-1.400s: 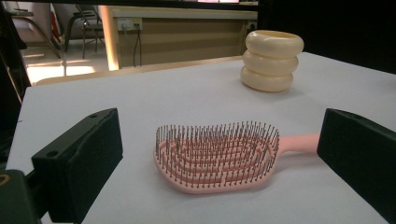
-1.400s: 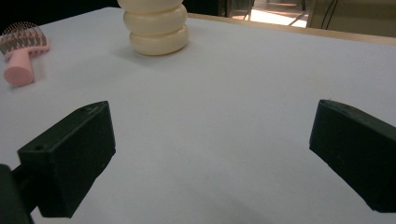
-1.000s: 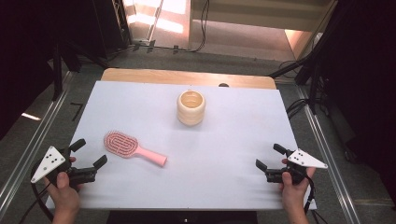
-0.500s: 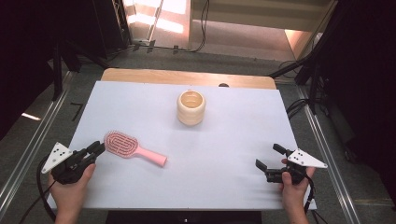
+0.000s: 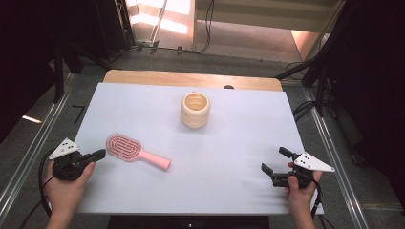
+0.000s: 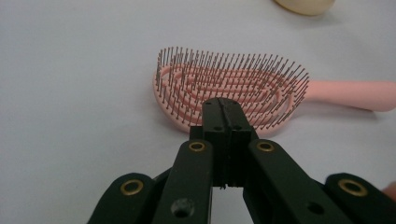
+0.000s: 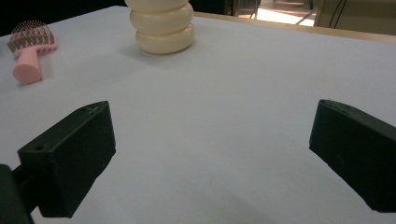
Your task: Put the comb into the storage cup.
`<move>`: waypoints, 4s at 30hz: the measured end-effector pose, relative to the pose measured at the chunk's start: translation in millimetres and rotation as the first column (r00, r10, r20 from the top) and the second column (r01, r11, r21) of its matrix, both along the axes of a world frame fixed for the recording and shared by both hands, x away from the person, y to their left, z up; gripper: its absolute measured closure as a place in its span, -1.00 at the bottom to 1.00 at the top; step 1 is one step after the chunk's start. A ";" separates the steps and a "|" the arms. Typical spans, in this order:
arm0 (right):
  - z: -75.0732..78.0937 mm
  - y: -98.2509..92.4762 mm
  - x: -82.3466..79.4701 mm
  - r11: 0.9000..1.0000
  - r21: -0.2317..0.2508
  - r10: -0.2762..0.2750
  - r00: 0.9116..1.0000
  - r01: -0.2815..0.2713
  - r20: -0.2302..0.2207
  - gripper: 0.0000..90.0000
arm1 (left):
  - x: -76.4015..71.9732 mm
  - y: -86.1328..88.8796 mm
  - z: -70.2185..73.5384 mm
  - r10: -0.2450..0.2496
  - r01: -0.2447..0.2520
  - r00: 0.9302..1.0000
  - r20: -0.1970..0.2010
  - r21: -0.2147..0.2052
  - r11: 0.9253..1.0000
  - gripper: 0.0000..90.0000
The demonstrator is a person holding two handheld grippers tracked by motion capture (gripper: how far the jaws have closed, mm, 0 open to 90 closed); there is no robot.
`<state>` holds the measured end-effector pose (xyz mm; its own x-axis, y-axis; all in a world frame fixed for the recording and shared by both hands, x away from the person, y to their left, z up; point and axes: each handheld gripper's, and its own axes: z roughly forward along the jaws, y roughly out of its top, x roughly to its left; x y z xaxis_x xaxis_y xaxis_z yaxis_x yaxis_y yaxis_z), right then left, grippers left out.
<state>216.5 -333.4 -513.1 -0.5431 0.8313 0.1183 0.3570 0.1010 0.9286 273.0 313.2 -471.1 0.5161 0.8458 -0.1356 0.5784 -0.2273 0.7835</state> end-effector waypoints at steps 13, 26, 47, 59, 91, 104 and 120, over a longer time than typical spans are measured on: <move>0.6 1.1 -1.0 1.000 -0.011 0.013 1.000 -0.013 0.006 -1.00 | 21.9 -7.0 0.1 -0.040 0.056 0.988 -0.150 0.106 0.993 1.00; 0.6 1.9 -0.9 1.000 -0.015 0.015 1.000 -0.015 0.007 -1.00 | 39.7 -12.9 -1.8 -0.035 0.081 0.972 -0.232 0.191 0.978 1.00; 0.5 2.0 -1.2 1.000 -0.013 0.016 1.000 -0.016 0.004 -1.00 | 77.6 -34.1 -1.6 -0.017 0.064 0.977 -0.214 0.213 0.975 1.00; 0.1 3.3 -0.9 1.000 -0.021 0.020 1.000 -0.020 0.002 -1.00 | 100.6 -50.9 -3.1 -0.022 0.059 0.981 -0.193 0.190 0.980 1.00; 0.0 2.4 -0.4 1.000 -0.023 0.019 1.000 -0.018 0.006 -1.00 | 49.5 -170.9 -0.3 -0.315 0.337 0.932 -0.177 0.114 0.934 1.00; -0.3 2.8 -0.1 1.000 -0.022 0.016 1.000 -0.016 0.006 -1.00 | 41.4 -178.5 -12.7 -0.350 0.380 0.914 -0.206 0.123 0.917 1.00; -0.4 2.9 0.1 1.000 -0.026 0.017 1.000 -0.017 0.010 -1.00 | 22.6 -147.8 -12.0 -0.331 0.362 0.921 -0.207 0.136 0.922 1.00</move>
<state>216.5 -330.5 -513.5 -0.5584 0.8245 0.0914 0.3455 0.1309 0.9293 295.6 165.4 -483.1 0.7613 0.6367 -0.1231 0.5647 -0.5576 0.6084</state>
